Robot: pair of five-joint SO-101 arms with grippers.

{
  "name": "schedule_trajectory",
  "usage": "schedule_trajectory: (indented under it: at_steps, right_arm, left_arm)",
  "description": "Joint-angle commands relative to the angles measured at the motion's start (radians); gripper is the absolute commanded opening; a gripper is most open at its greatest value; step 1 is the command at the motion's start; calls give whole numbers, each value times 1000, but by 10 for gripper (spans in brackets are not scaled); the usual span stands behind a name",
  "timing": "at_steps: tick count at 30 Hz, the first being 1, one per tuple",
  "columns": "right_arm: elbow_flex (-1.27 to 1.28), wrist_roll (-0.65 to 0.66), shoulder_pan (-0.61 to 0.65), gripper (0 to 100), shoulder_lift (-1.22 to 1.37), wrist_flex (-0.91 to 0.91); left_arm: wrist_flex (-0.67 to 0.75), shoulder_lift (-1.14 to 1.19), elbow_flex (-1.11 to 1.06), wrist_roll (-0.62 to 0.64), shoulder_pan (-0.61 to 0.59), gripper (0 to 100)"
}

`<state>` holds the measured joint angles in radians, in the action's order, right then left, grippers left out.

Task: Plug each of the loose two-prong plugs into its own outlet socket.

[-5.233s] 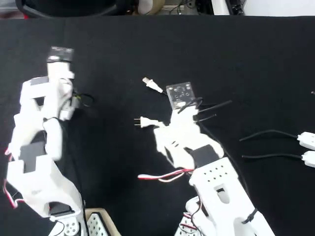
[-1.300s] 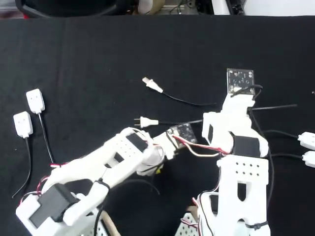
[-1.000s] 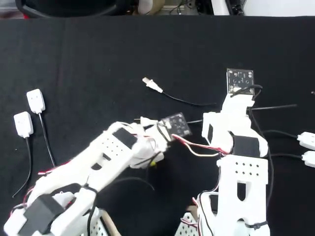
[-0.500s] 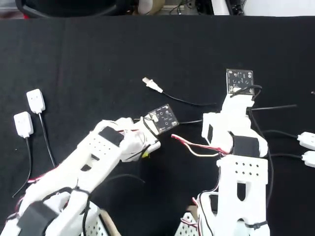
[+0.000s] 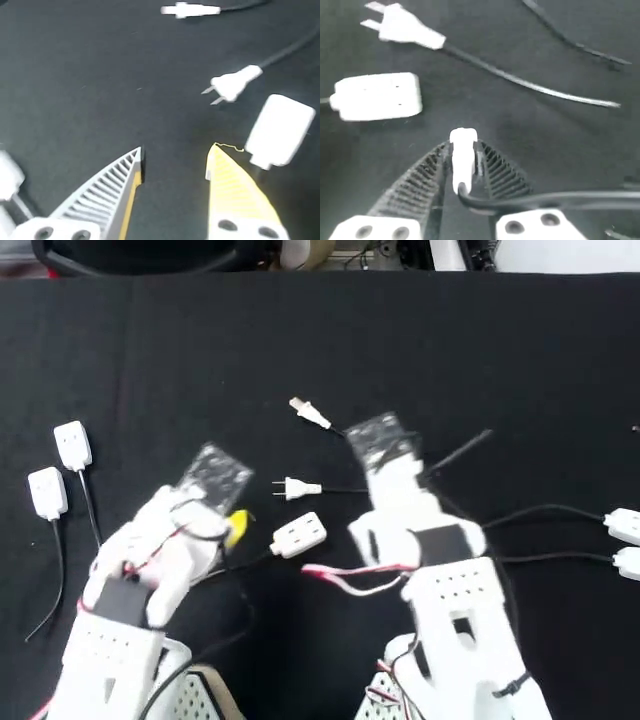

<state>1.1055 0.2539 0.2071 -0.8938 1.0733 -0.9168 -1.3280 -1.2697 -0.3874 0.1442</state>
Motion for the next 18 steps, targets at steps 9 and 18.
schedule_trajectory:
  at_steps: [9, 18]
  right_arm:
    - [139, -38, 190, 11, -5, -229]
    - [39, -57, 190, 11, -4, -147]
  left_arm:
    - [-11, -477, -282, 43, -186, 210]
    - [-11, -489, -295, 41, -186, 211]
